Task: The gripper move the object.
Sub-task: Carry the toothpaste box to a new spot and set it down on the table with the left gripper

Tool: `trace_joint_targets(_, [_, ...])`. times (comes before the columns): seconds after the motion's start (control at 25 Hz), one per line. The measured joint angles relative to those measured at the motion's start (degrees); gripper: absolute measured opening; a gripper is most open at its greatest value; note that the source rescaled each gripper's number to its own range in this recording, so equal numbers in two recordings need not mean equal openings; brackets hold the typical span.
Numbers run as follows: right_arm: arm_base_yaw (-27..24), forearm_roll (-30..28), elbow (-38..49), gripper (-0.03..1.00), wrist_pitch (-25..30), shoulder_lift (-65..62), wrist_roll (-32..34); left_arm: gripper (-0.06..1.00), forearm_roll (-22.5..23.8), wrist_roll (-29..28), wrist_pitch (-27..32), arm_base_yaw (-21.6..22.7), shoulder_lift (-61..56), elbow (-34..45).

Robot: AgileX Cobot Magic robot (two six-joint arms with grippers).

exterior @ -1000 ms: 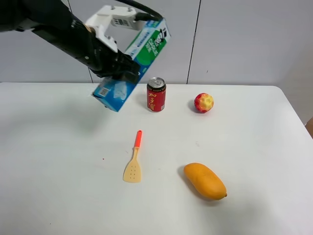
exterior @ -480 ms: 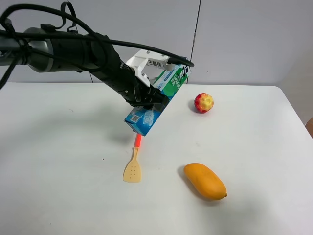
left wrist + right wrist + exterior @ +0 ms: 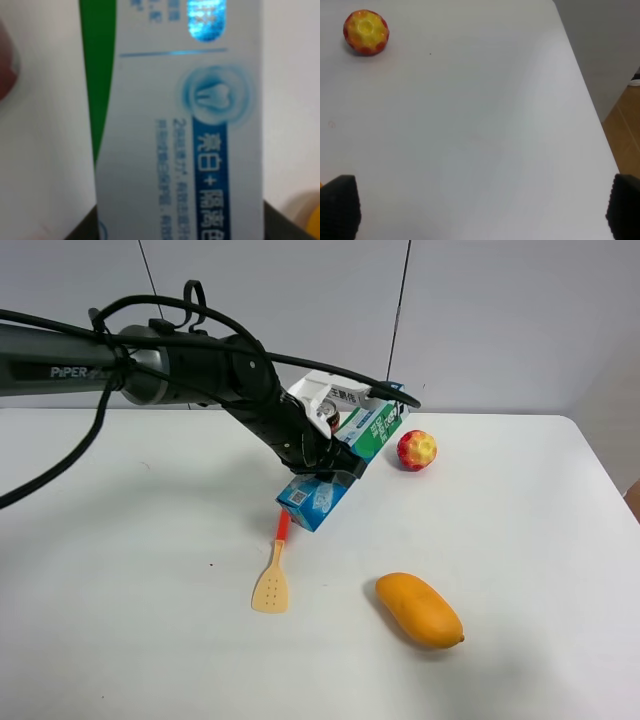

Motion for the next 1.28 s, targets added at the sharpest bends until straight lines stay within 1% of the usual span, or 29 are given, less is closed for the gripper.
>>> trace_joint_targets(0.2, [0.00,0.00,0.00,1.00,0.00,0.00,0.00,0.02,-0.29,0.05,0.05,-0.58,3.52,-1.63])
trace_joint_targets(0.4, [0.00,0.00,0.00,1.00,0.00,0.00,0.00,0.02,-3.41,0.05,-0.94,-0.76,6.20,-2.19])
trace_joint_targets(0.52, [0.00,0.00,0.00,1.00,0.00,0.00,0.00,0.02,-4.74,-1.09,-2.00,-0.83,7.44,-2.19])
trace_joint_targets(0.68, [0.00,0.00,0.00,1.00,0.00,0.00,0.00,0.02,-5.14,-5.28,-4.50,-0.83,8.12,-2.19])
trace_joint_targets(0.76, [0.00,0.00,0.00,1.00,0.00,0.00,0.00,0.02,-5.19,-8.53,-5.77,-0.83,8.12,-2.19])
trace_joint_targets(0.88, [0.00,0.00,0.00,1.00,0.00,0.00,0.00,0.02,-5.41,-15.13,-6.86,-0.83,8.26,-2.29])
trace_joint_targets(0.92, [0.00,0.00,0.00,1.00,0.00,0.00,0.00,0.02,-5.41,-16.25,-7.12,-0.83,8.48,-2.29])
trace_joint_targets(1.12, [0.00,0.00,0.00,1.00,0.00,0.00,0.00,0.02,-5.67,-19.13,-6.95,-0.83,10.87,-2.29])
trace_joint_targets(1.28, [0.00,0.00,0.00,1.00,0.00,0.00,0.00,0.02,-5.82,-19.35,-6.61,-0.83,11.52,-2.29])
